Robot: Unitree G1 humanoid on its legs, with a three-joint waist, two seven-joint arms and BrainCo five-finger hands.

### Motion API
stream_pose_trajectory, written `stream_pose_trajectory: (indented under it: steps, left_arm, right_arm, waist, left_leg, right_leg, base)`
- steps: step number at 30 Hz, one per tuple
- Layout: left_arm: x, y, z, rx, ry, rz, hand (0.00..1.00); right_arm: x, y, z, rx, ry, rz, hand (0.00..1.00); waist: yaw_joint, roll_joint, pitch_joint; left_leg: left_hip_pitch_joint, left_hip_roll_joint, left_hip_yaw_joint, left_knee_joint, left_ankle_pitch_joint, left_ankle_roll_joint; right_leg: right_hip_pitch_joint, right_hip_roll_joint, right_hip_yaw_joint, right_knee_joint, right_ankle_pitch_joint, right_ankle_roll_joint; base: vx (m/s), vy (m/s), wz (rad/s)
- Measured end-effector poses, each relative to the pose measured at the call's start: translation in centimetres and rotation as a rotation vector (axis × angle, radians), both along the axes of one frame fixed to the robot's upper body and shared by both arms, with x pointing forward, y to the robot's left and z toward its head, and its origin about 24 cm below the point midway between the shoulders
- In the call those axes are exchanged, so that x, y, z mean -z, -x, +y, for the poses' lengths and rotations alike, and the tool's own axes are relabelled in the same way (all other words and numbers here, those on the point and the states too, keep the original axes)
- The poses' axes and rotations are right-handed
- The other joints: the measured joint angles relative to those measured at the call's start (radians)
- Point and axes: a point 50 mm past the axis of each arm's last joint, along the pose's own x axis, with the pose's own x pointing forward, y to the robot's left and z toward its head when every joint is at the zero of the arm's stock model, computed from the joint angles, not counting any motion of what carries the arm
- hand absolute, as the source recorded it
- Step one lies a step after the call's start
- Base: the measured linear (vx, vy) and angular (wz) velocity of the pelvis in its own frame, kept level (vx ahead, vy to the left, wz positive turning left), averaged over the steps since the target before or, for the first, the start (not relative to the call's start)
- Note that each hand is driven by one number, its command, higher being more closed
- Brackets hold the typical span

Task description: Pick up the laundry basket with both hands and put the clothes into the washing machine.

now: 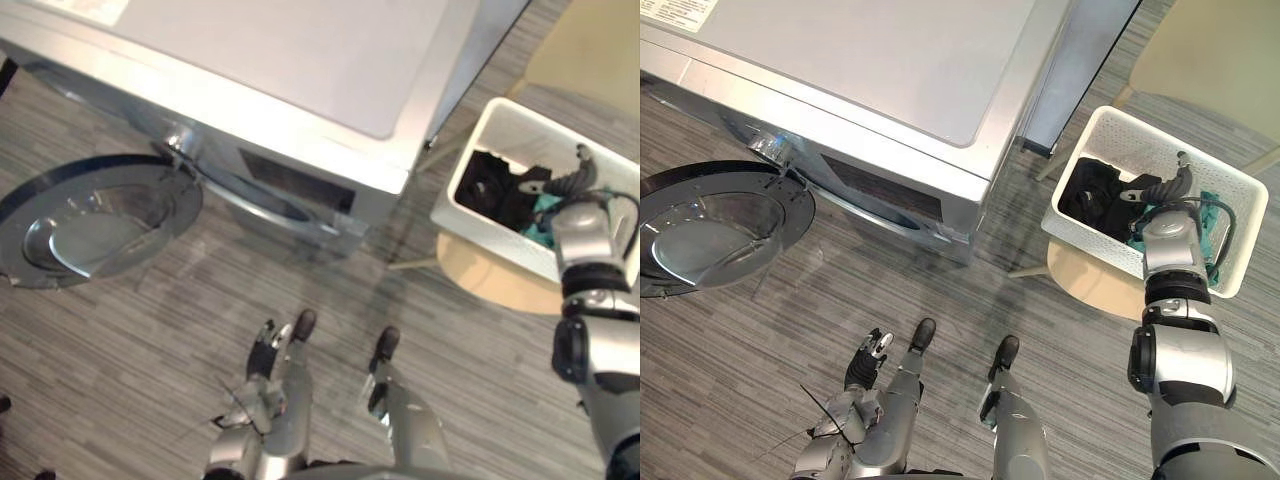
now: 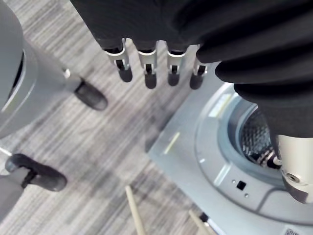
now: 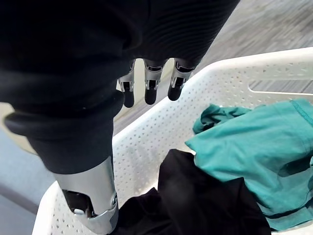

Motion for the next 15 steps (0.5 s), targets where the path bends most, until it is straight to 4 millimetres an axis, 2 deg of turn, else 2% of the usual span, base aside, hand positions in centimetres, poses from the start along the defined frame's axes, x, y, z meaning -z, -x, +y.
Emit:
stream_pose_trajectory:
  steps: [4,8,12,15]
  left_arm:
    - [-1.1,-1.3,-0.5,-0.026,0.06,-0.059,0.0]
    - [-1.3,-1.5,-1.1,-0.052,0.102,-0.068,0.0]
    - [-1.4,-1.6,-1.6,-0.06,0.126,-0.071,0.0]
    - [-1.9,-2.1,-1.9,-0.06,0.142,-0.092,0.0]
  right_arm:
    - [-1.7,-0.1,-0.6,0.013,-0.066,-0.066,0.0]
    - [-3.6,-0.4,-0.4,0.006,-0.082,-0.128,0.0]
    - [-3.8,-0.4,-0.6,0.003,-0.066,-0.119,0.0]
    - [-3.1,-0.5,-0.5,-0.007,-0.065,-0.084,0.0]
  waist:
    - [-0.01,0.0,0.034]
    - [-0.014,0.001,0.039]
    - [-0.016,0.003,0.04]
    - [-0.017,0.003,0.04]
  left_leg:
    - [-0.006,-0.001,0.012,0.001,0.001,-0.001]
    - [-0.028,0.002,0.04,0.001,0.001,-0.001]
    - [-0.03,0.006,0.056,0.001,0.001,-0.001]
    - [-0.043,0.008,0.058,0.001,0.001,-0.001]
  right_leg:
    - [-0.018,-0.006,0.003,0.014,0.0,0.0]
    - [-0.066,-0.01,0.011,0.039,-0.001,0.002]
    - [-0.08,-0.01,0.013,0.051,-0.002,0.001]
    - [-0.1,-0.01,0.012,0.063,-0.005,-0.002]
  base:
    - [0.03,0.005,-0.08]
    - [0.01,-0.005,-0.19]
    - [0.01,-0.016,-0.12]
    - [0.0,-0.005,-0.01]
